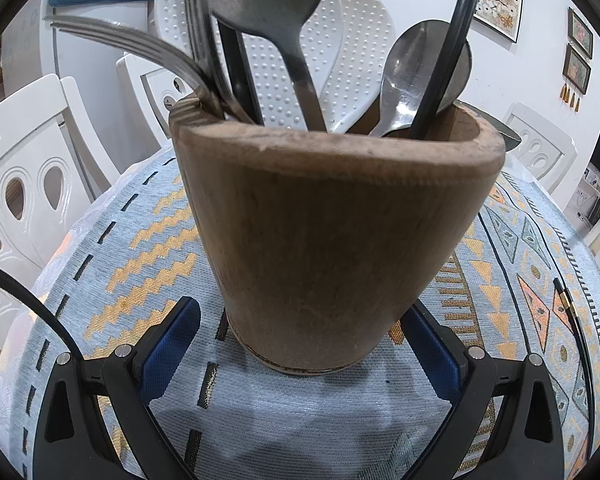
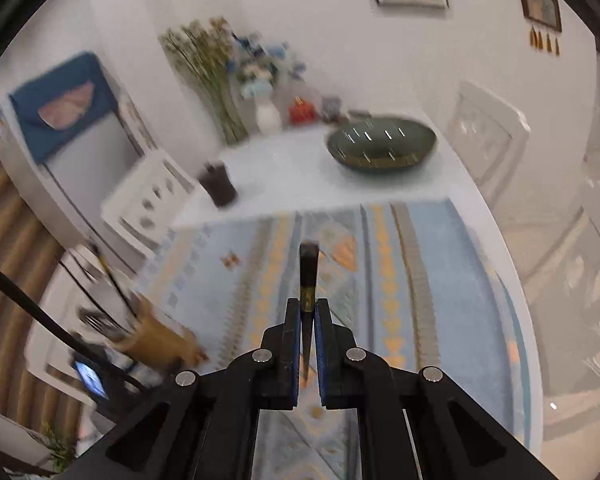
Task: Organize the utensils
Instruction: 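Lift the black chopstick with the right tool and carry it over the cup, then lower the chopstick into the cup and open the right tool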
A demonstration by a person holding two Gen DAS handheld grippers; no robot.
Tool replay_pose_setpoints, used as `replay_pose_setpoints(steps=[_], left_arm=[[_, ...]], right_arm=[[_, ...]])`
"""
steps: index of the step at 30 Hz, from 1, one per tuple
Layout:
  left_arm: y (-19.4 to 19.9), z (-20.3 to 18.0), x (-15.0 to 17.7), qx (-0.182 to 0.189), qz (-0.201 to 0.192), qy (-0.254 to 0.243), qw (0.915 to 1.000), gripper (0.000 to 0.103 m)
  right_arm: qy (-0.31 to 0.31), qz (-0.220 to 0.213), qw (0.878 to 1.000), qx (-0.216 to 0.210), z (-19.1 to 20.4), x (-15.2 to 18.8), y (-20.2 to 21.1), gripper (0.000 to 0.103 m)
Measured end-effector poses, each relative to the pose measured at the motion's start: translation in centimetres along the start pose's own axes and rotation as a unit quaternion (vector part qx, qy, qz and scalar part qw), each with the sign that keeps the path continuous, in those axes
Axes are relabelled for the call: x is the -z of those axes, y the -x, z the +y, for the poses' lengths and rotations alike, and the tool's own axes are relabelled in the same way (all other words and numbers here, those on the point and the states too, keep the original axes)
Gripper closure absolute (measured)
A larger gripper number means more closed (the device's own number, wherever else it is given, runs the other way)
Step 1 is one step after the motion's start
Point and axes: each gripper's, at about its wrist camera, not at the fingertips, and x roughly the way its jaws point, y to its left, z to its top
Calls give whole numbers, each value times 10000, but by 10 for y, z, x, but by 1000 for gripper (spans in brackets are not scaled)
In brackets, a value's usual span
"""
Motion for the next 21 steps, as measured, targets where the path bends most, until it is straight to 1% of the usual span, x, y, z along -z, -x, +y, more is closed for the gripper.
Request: replay_pose_setpoints(steps=[3,7,11,14,17,21], left_arm=[[0,0,0,-1,0,-1,10000,2],[0,0,0,0,1,-1,10000,2],[0,0,0,2,1,0,10000,2],[0,-1,0,0,0,-1,10000,2],[0,0,0,3,-6,1,10000,2],[2,0,-1,7,-18,5,10000,2]], right_arm=[[34,-323,9992,-222,23,-17,11,97],[218,-637,9950,-737,63,-39,28,97],[539,-741,9904,-1038,104,-54,33,97],[738,-814,9862,-1240,129,-59,37,97],[910,-821,9825,-1402,149,-62,34,97],[1099,-785,9803,-1444,165,-59,31,97]])
